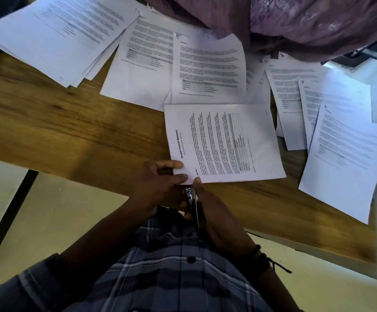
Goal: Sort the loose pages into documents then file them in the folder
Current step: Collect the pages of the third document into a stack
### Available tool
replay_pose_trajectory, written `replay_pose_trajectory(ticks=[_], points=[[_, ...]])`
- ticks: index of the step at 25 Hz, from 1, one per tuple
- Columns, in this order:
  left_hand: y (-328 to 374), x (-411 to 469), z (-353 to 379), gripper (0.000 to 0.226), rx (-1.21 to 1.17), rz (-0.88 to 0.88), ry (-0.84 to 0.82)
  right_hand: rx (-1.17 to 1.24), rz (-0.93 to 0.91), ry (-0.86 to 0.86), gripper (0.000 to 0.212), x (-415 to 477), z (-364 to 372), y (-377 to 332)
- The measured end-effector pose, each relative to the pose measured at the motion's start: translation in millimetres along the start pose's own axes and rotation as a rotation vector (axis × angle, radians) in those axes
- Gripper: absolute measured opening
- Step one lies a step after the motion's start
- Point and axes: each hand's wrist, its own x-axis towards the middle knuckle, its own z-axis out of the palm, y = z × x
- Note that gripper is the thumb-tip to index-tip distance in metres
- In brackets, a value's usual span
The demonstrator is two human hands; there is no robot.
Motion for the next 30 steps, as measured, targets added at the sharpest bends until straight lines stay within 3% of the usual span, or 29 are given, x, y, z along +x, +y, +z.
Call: replay_pose_trajectory(ticks=[14, 20, 27, 30], points=[[-0.9, -4.4, 6.7, 0.027, -0.005, 0.024, -0.008, 0.117, -0.082, -0.055, 0.049, 1.2, -5.2, -10.7], [-2.8, -3.3, 9.8, 0.029, -0.026, 0.007, -0.009, 0.326, -0.061, -0.103, 0.046, 10.6, -0.6, -9.2], [-5.5, 0.8, 13.8, 0.026, -0.025, 0.018, 0.051, 0.353, -0.082, 0.053, 0.064, 25.9, 0.7, 2.1], [-4.9, 0.1, 15.1, 0.026, -0.043, 0.032, 0.057, 0.409, -0.08, 0.081, 0.059, 27.7, -0.5, 1.6]])
